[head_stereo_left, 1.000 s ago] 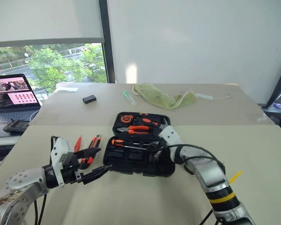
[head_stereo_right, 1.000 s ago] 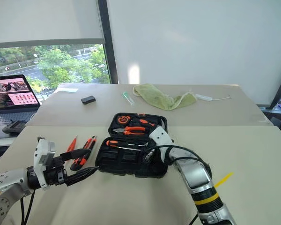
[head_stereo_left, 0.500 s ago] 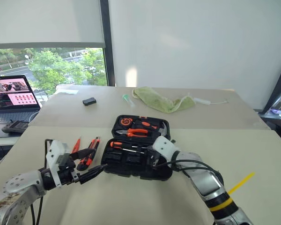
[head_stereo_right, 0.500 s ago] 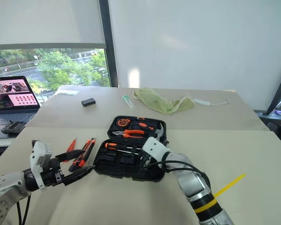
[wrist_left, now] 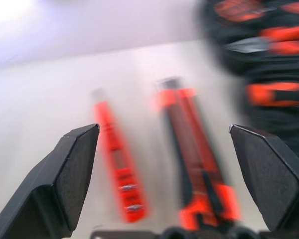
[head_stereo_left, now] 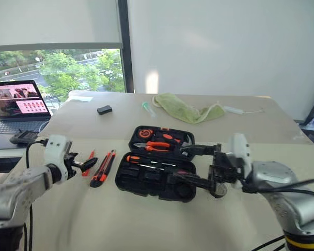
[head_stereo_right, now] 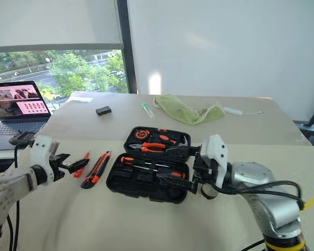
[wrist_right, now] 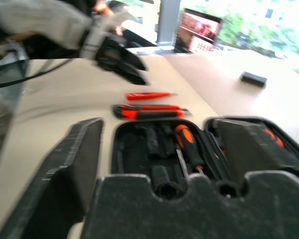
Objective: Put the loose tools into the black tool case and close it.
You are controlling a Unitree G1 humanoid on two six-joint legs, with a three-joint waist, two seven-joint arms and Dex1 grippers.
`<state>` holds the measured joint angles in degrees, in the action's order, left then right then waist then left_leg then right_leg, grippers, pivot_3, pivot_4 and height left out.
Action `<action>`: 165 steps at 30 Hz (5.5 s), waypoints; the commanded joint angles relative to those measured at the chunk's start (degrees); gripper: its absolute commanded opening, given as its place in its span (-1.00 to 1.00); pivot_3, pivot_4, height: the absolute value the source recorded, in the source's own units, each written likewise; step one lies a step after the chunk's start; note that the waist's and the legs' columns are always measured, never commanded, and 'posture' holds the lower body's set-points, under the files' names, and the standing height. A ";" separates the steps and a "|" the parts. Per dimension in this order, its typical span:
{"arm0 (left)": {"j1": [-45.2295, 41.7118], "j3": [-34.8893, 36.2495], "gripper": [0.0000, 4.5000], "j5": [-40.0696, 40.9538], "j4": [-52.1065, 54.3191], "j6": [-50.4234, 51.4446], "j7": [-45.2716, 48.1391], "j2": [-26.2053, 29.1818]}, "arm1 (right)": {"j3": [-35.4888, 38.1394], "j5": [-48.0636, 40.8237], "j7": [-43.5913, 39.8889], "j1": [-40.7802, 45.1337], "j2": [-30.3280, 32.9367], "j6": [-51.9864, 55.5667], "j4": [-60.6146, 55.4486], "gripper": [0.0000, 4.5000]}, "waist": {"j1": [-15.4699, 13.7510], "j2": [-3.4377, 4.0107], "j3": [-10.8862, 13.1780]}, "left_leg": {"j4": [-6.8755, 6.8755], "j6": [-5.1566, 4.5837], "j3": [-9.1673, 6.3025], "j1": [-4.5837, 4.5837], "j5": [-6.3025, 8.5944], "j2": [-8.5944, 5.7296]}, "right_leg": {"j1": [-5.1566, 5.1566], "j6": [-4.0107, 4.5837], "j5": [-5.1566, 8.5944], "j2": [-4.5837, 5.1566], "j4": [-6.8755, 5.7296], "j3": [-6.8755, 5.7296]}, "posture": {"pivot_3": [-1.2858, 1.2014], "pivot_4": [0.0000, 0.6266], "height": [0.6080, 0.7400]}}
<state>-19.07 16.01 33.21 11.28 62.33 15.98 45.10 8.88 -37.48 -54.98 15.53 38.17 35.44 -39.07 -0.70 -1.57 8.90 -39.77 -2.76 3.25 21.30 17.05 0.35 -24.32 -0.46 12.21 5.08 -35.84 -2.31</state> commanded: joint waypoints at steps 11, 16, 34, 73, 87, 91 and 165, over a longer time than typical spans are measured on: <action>-7.90 -8.84 0.06 -8.59 -13.29 4.94 -1.51 -5.31 | 5.66 -1.77 2.98 -7.32 5.97 -3.14 -6.70 1.00 | -0.27 -0.15 0.09 | 0.00 0.00 0.01 0.00 0.00 -0.02 | 0.02 -0.07 0.05 0.52 -0.04 0.09 | 0.03 -0.52 1.00; -6.92 -4.16 -0.76 -5.29 -10.19 1.88 3.81 -6.22 | 7.52 -3.42 4.79 -9.60 6.16 -3.35 -8.53 1.00 | -0.17 -0.15 0.09 | 0.01 0.04 -0.03 -0.04 -0.02 0.01 | 0.03 -0.05 0.04 0.62 -0.07 0.15 | 0.03 -0.52 1.00; -29.42 -38.35 -0.80 -24.29 -32.78 -57.49 67.97 -4.91 | 19.81 -8.55 6.21 -25.53 8.72 -4.68 -15.18 1.00 | -1.32 -0.16 0.17 | -0.67 -0.51 0.09 0.99 0.00 -0.42 | -0.52 -0.42 -0.13 0.13 -0.02 0.05 | 0.03 -0.52 1.00; -35.60 -39.39 -0.26 -38.36 -53.20 -72.74 69.69 -14.59 | 23.55 -8.78 11.25 -34.16 9.23 -6.20 -19.30 1.00 | -1.26 -0.16 0.17 | -1.62 -1.12 0.08 0.92 0.35 -0.40 | 0.02 -0.95 -0.41 0.27 0.02 0.11 | 0.03 -0.52 1.00; -32.25 -22.62 -0.36 -18.38 -37.70 -41.38 68.69 -12.39 | 23.23 -8.52 11.33 -34.52 9.16 -6.98 -18.89 1.00 | -0.55 -0.20 0.19 | -1.68 -1.12 0.02 1.02 0.35 -0.40 | -0.03 -0.99 -0.41 0.28 0.00 0.08 | 0.03 -0.52 1.00; -25.67 -19.85 -0.99 -16.52 -28.80 -35.57 59.48 -15.13 | 22.42 -8.13 11.11 -33.59 9.32 -7.10 -18.10 1.00 | -0.40 -0.18 0.18 | -1.74 -1.14 0.01 0.98 0.36 -0.41 | 0.01 -1.04 -0.40 0.30 -0.01 0.10 | 0.03 -0.52 1.00; -3.98 -13.59 -0.58 -6.74 0.56 -17.32 15.58 -15.56 | 15.84 -5.29 10.42 -27.12 9.66 -10.06 -13.04 1.00 | -1.04 0.03 0.04 | -1.22 -0.87 -0.05 0.75 0.23 -0.45 | 0.03 -0.88 -0.41 0.54 0.10 0.23 | 0.03 -0.52 1.00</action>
<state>-23.64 3.84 28.59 12.67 49.21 30.03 29.16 22.95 -42.53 -44.91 -11.65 47.72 26.39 -50.61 -1.75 -1.54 8.93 -40.95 -3.62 3.19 22.02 17.27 -0.10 -24.28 -1.32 11.82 5.63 -35.74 -2.09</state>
